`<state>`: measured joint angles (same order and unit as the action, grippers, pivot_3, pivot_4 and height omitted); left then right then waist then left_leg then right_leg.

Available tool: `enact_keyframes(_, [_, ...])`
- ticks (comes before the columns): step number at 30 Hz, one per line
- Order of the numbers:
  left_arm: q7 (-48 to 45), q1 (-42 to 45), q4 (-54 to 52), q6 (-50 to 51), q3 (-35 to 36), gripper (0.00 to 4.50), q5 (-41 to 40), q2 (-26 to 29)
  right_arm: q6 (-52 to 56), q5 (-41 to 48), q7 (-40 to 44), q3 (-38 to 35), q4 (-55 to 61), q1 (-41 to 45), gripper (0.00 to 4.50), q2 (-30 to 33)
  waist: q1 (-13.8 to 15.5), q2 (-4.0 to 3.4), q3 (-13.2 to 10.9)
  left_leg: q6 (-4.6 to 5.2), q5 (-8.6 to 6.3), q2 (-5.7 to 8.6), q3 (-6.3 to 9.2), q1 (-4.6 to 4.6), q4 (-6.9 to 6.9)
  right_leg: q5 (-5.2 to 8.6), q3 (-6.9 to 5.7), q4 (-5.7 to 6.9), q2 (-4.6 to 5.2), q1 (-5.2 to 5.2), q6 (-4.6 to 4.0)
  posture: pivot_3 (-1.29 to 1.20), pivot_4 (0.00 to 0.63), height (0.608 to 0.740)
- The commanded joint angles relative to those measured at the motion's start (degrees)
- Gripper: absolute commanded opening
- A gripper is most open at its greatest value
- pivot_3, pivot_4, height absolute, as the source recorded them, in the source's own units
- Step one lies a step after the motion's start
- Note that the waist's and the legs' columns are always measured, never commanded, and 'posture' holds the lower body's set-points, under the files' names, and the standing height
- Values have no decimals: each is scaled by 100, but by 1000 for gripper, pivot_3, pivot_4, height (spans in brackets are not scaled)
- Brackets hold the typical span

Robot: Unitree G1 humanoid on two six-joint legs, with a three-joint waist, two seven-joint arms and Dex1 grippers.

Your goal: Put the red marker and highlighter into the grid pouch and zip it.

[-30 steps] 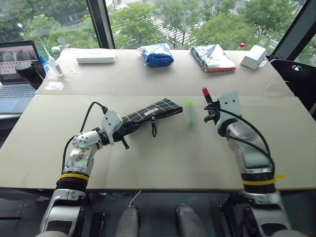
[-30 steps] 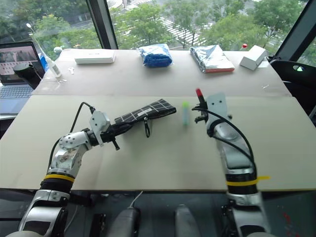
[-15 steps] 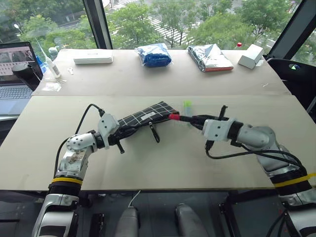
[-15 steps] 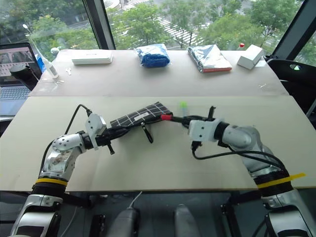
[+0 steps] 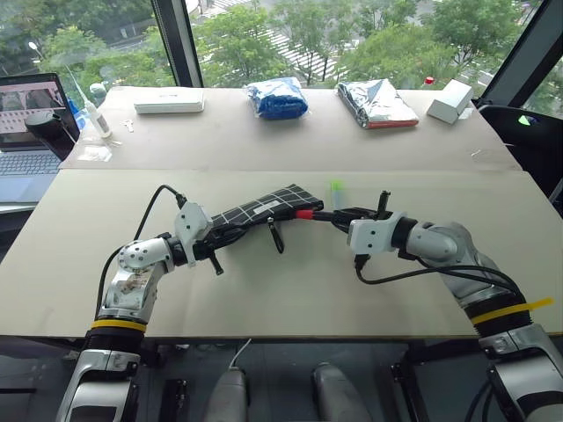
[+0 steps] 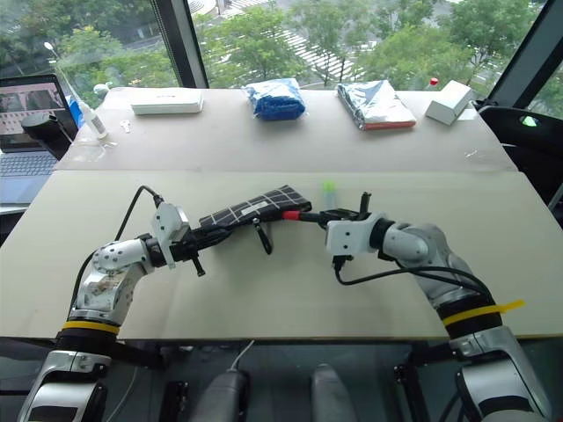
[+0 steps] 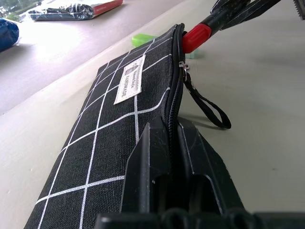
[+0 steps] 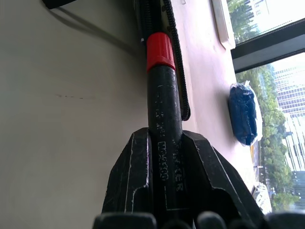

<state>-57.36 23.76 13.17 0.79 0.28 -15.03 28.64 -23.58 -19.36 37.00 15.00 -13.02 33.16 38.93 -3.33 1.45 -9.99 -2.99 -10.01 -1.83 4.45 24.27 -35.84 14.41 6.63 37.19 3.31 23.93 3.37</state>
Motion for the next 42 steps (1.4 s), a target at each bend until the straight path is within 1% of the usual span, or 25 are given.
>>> enact_keyframes(1, [-34,17,-228,-12,-5,0,-109,-30,-157,-107,-108,41,-26,259,536,-121,-2,0,0,0,0,0,0,0,0,0,0,0,0,0,0,0,150,740])
enact_keyframes(6, [-97,8,-218,4,-25,0,-159,-54,-323,-328,-154,300,-291,605,536,-441,-15,0,0,0,0,-1,1,-1,0,-1,0,1,-1,0,-1,0,150,740])
enact_keyframes(16, [-146,9,-272,74,-20,0,-208,-91,-1149,-854,-382,971,-1091,1249,536,-1104,-28,0,0,0,0,-1,2,-1,0,-1,-2,4,0,0,-2,0,150,740])
enact_keyframes(24, [-141,-37,-357,121,41,0,-237,-73,-1604,-981,-574,1153,-1670,1625,536,-1440,-48,0,0,0,0,-1,3,-3,0,-2,-3,6,0,0,-3,0,150,740])
enact_keyframes(26, [-125,-67,-389,127,55,0,-235,-75,-1506,-796,-423,1096,-1746,1639,1538,-1500,-50,0,0,0,0,-1,3,-2,1,-2,-2,6,0,1,-3,0,150,740])
enact_keyframes(27, [-113,-84,-405,131,65,0,-237,-76,-1440,-773,-445,1039,-1782,1664,1739,-1512,-52,0,0,0,0,-1,3,-2,1,-2,-3,6,0,1,-3,0,150,740])
enact_keyframes(30, [-89,-123,-433,134,78,0,-240,-75,-1243,-679,-552,817,-1949,1812,2730,-1499,-55,0,0,0,0,-1,4,-3,0,-2,-3,9,0,1,-3,0,150,740])
enact_keyframes(32, [-78,-138,-432,124,76,0,-237,-76,-1334,-559,-484,762,-2047,1891,2730,-1418,-53,0,0,0,0,0,4,-2,0,-2,-3,9,0,1,-3,0,150,740])
enact_keyframes(37, [-16,-122,-387,87,79,0,-209,-107,-1302,78,-220,416,-2067,1850,2730,-1264,-53,0,0,0,0,-1,5,-3,0,-2,-3,9,0,0,-3,0,150,740])
enact_keyframes(40, [33,-112,-375,79,83,0,-201,-130,-636,1386,616,-95,-1692,1614,2730,-1164,-50,0,0,0,0,-1,4,-3,0,-2,-3,9,0,-1,-4,0,150,740])
enact_keyframes(42, [54,-132,-390,74,80,0,-196,-138,710,2514,1382,-508,-1127,1364,2730,-1066,-47,0,0,0,0,-1,6,-3,-1,-2,-3,8,1,-6,-3,0,150,740])
